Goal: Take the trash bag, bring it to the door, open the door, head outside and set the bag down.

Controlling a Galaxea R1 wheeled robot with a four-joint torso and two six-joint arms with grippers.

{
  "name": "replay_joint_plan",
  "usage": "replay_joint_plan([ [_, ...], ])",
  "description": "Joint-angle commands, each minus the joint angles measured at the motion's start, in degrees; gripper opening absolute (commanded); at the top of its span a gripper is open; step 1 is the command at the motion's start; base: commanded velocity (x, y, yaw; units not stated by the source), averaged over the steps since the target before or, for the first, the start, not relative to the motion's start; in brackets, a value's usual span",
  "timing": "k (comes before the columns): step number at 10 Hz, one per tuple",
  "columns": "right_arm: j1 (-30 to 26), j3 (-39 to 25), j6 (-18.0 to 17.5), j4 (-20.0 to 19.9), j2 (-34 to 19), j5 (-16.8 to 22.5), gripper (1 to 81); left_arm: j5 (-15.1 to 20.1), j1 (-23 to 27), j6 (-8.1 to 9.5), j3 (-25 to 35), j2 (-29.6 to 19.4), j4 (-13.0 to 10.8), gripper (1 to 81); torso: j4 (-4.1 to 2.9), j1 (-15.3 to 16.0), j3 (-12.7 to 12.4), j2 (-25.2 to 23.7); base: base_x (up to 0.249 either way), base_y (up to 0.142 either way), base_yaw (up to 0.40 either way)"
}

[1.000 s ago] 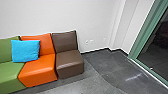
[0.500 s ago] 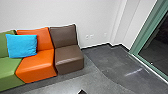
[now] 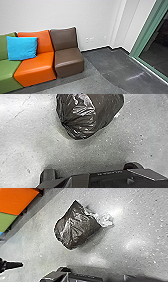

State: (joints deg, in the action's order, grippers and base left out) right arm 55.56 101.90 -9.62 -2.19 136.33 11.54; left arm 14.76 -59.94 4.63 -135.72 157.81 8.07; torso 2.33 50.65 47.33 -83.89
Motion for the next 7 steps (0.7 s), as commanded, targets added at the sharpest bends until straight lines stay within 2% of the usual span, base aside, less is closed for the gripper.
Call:
replay_joint_plan([
  [1,-3.9,-1.3,0.0,-1.2,-2.5,2.9,81.1,4.4,5.9,0.38,-4.1,1.4,1.1,81.1,0.00,3.6,0.0,-5.6,0.000,0.000,0.000],
  [2,-3.7,-1.9,0.0,-1.3,-2.9,2.9,81.1,6.6,6.5,0.29,-5.5,2.3,1.7,81.1,0.00,4.8,0.0,-7.6,0.000,0.000,0.000],
  [3,-3.6,-2.7,0.0,-1.4,-3.5,2.8,81.1,6.9,6.9,0.29,-5.7,2.9,1.7,81.1,0.00,6.1,2.1,-9.7,0.000,0.000,0.000],
  [4,-3.7,-3.9,0.0,-1.4,-4.4,2.6,81.1,7.0,7.3,0.29,-5.7,3.0,1.8,81.1,0.00,7.5,5.5,-11.9,0.000,0.000,0.000],
  [5,-3.7,-4.5,0.0,-1.4,-4.9,2.5,81.1,6.9,7.8,0.29,-5.6,3.1,1.9,81.1,0.00,8.3,6.1,-13.4,0.000,0.000,0.000],
  [7,-4.1,-5.2,-0.1,-1.5,-5.3,2.5,81.1,7.0,9.3,0.29,-5.8,3.3,2.5,81.1,0.00,10.5,9.2,-17.0,0.000,0.000,0.000],
])
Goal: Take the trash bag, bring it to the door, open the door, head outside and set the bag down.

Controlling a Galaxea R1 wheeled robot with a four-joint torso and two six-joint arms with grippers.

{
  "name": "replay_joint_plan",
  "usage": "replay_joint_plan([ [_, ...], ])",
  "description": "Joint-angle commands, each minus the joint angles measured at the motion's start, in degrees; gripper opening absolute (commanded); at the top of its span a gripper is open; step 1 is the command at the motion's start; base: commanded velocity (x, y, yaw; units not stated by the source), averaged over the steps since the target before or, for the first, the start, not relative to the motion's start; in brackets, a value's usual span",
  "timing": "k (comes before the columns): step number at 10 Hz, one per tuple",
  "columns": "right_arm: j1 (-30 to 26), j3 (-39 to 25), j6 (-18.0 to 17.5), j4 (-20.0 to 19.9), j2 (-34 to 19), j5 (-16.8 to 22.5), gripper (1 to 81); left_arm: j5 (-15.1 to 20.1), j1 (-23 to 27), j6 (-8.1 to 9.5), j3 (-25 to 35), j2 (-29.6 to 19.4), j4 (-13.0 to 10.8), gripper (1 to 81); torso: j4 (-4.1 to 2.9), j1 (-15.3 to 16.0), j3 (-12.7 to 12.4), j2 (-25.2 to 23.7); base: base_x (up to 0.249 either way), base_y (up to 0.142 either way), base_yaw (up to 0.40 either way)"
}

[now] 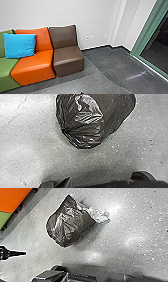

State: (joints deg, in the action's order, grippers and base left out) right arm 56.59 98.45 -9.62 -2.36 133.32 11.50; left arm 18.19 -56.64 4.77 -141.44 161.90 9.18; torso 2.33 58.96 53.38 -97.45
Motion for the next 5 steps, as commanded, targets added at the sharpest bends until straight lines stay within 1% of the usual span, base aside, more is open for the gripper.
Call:
replay_joint_plan([
  [1,-5.4,-2.3,-0.1,-1.3,-2.5,2.6,81.1,3.6,6.7,0.16,0.0,-0.7,1.5,81.1,0.00,3.6,-0.2,-5.5,0.000,0.000,0.000],
  [2,-5.6,-2.7,-0.1,-1.3,-2.5,2.7,81.1,3.4,7.6,0.16,-0.1,-0.3,1.9,81.1,0.00,4.7,1.6,-7.4,0.000,0.000,0.000],
  [4,-5.9,-2.9,-0.1,-2.1,-2.8,2.7,81.1,2.8,9.6,0.16,-0.1,0.4,3.5,81.1,0.00,6.6,2.7,-10.5,0.000,0.000,0.000],
  [5,-5.9,-2.8,0.0,-2.2,-2.9,2.7,81.1,2.6,10.4,0.16,-0.2,1.1,3.6,81.1,0.00,7.9,2.9,-12.5,0.000,0.000,0.000],
])
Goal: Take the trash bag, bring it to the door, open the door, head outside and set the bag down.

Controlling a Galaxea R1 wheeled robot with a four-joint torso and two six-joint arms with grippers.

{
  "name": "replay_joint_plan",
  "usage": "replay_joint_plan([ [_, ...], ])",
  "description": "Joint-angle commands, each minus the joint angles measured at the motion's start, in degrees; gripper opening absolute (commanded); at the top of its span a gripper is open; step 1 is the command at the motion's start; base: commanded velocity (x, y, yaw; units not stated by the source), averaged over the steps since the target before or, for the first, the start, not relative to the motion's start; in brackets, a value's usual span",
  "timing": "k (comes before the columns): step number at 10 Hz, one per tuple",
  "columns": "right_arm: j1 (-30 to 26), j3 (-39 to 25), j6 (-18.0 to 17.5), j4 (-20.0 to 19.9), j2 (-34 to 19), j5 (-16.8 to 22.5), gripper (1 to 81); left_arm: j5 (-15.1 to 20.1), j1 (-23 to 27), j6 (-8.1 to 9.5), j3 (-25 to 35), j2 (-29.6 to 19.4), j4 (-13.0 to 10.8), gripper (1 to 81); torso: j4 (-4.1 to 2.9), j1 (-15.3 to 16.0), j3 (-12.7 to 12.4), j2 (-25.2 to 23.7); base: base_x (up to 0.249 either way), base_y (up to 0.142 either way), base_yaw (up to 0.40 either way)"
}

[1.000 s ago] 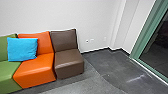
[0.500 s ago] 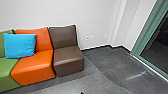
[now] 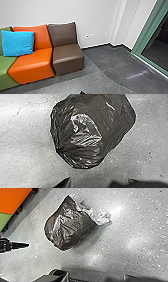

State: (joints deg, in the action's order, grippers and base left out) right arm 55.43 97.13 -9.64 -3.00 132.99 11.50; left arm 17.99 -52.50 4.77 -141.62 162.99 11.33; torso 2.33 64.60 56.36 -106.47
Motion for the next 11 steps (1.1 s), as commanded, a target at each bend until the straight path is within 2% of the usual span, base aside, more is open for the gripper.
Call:
replay_joint_plan([
  [1,-4.9,-1.5,0.0,-1.6,-2.7,2.7,81.1,2.8,7.1,0.24,-0.5,0.9,1.5,81.1,0.00,3.5,0.0,-5.5,0.000,0.000,0.000],
  [2,-5.0,-1.7,-0.1,-1.6,-2.7,2.7,81.1,2.9,7.8,0.16,-1.7,2.2,1.4,81.1,0.00,4.9,0.0,-7.7,0.000,0.000,0.000],
  [4,-5.1,-2.3,-0.1,-1.6,-3.1,2.6,81.1,3.5,8.4,0.16,-5.3,4.7,1.3,81.1,0.00,7.3,5.6,-11.6,0.000,0.000,0.000],
  [5,-5.4,-2.4,-0.1,-1.7,-3.2,2.6,81.1,3.5,8.9,0.16,-5.6,4.8,1.3,81.1,0.00,8.4,6.3,-13.4,0.000,0.000,0.000],
  [7,-6.9,-3.4,-0.1,-2.8,-4.1,2.7,81.1,3.8,10.3,0.24,-5.6,4.5,1.5,81.1,0.00,10.7,9.8,-17.1,0.000,0.000,0.000],
  [8,-8.6,-5.4,-0.1,-3.5,-5.3,2.8,81.1,3.9,11.0,0.24,-5.6,4.5,1.6,81.1,0.00,12.0,9.7,-19.2,0.000,0.000,0.000],
  [9,-10.6,-7.2,-0.1,-4.6,-6.8,3.0,81.1,3.9,11.5,0.24,-5.6,4.5,1.6,81.1,0.00,13.3,8.3,-21.3,0.000,0.000,0.000],
  [11,-14.7,-11.5,0.0,-6.8,-11.0,4.7,81.1,4.9,12.1,0.51,-5.4,4.9,1.6,81.1,0.00,15.3,9.7,-24.5,0.000,0.000,0.000],
])
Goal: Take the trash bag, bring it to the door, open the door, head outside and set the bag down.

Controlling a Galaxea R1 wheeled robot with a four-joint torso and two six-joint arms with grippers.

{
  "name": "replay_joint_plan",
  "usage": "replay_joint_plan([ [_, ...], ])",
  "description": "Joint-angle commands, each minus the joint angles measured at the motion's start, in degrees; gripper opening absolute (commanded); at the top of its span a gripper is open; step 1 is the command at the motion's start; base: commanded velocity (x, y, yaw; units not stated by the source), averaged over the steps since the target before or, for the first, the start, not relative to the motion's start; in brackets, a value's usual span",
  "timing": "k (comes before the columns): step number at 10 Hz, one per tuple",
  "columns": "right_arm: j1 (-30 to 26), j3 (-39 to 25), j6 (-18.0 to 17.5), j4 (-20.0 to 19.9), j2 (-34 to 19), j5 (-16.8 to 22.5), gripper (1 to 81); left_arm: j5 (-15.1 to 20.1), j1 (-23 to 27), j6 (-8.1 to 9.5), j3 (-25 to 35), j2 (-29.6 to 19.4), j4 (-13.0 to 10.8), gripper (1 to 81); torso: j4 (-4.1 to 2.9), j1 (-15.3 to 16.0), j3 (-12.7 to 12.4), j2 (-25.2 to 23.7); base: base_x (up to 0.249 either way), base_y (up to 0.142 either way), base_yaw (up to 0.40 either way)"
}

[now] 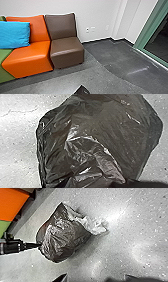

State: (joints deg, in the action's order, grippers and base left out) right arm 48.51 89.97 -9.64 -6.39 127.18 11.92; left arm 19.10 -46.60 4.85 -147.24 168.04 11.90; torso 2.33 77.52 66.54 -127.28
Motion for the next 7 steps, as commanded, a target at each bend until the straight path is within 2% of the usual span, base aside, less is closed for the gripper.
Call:
replay_joint_plan([
  [1,-8.8,-5.3,-0.1,-3.9,-6.3,6.4,81.1,3.7,6.2,0.42,0.0,0.2,0.9,81.1,0.00,3.6,0.0,-5.7,0.000,0.000,0.000],
  [3,-7.9,-4.6,0.0,-4.2,-5.5,6.6,81.1,3.7,6.2,0.42,0.0,0.6,0.8,81.1,0.00,6.1,0.1,-9.7,0.000,0.000,0.000],
  [4,-7.7,-4.2,0.0,-4.1,-5.1,6.6,81.1,4.0,6.1,0.42,0.0,0.6,0.9,81.1,1.32,7.6,5.2,-12.0,0.000,0.000,0.000],
  [5,-7.7,-4.0,0.0,-4.0,-4.6,6.6,81.1,4.6,6.0,0.42,0.0,0.6,0.8,81.1,0.09,8.6,5.6,-13.9,0.000,0.000,0.000],
  [6,-7.8,-4.0,0.0,-4.0,-4.5,6.6,81.1,4.6,5.8,0.42,0.0,0.5,0.8,81.1,0.19,9.6,6.4,-15.4,0.000,0.000,0.000],
  [7,-7.9,-4.0,0.0,-3.9,-4.3,6.6,81.1,4.6,5.8,0.42,0.0,0.5,0.8,81.1,0.19,10.5,3.6,-16.8,0.000,0.000,0.000],
])
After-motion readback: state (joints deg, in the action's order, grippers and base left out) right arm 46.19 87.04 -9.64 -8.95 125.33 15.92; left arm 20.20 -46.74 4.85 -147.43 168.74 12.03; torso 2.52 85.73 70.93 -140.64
